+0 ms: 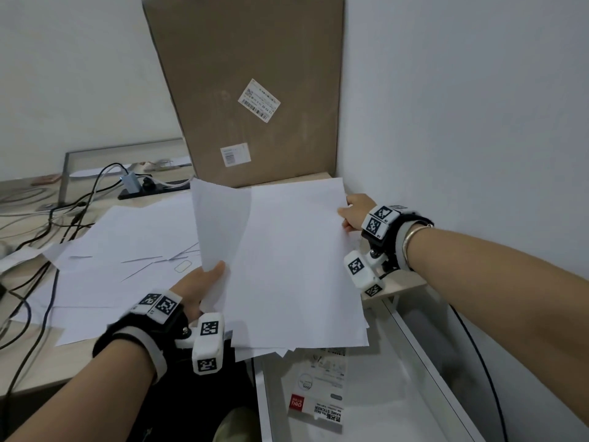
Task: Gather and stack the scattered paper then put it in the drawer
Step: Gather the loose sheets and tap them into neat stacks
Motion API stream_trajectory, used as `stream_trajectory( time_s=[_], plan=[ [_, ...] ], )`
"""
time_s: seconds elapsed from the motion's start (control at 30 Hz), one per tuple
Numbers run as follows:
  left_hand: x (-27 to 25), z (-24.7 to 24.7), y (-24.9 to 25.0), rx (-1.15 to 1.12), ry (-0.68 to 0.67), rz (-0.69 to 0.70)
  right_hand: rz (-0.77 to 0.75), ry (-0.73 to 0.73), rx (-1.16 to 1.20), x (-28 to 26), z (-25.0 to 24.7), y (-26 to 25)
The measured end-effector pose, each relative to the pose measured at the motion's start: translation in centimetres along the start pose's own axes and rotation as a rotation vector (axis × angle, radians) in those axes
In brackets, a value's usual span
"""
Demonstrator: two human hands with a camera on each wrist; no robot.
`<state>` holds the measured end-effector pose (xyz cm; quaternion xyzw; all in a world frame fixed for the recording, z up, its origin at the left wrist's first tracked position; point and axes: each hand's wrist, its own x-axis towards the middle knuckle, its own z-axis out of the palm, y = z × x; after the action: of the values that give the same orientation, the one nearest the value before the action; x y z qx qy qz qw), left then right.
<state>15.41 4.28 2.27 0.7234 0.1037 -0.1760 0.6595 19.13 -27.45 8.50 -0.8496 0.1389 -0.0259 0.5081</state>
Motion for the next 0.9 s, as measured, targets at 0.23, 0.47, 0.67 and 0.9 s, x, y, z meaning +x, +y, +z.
stream_trajectory(
  time_s=[0.23, 0.47, 0.67, 0.9],
  plan=[
    [0.7, -0.2, 0.1, 0.1, -0.017, -0.009, 0.089, -0.026, 0.105, 0.1, 2.4, 1.3],
    [1.0, -0.2, 1.1, -0.101, 0.144, 0.202, 0.194, -0.201, 0.087, -0.1, 0.6, 3.2],
    [-0.3, 0.7, 5.3, -0.191, 0.003, 0.396, -0.092, -0.304, 0.548, -1.0, -1.3, -1.6],
    [-0.8, 0.7, 8.3, -0.193, -0.166, 0.492, -0.278, -0.235, 0.69, -1.7, -1.7, -4.1]
  ],
)
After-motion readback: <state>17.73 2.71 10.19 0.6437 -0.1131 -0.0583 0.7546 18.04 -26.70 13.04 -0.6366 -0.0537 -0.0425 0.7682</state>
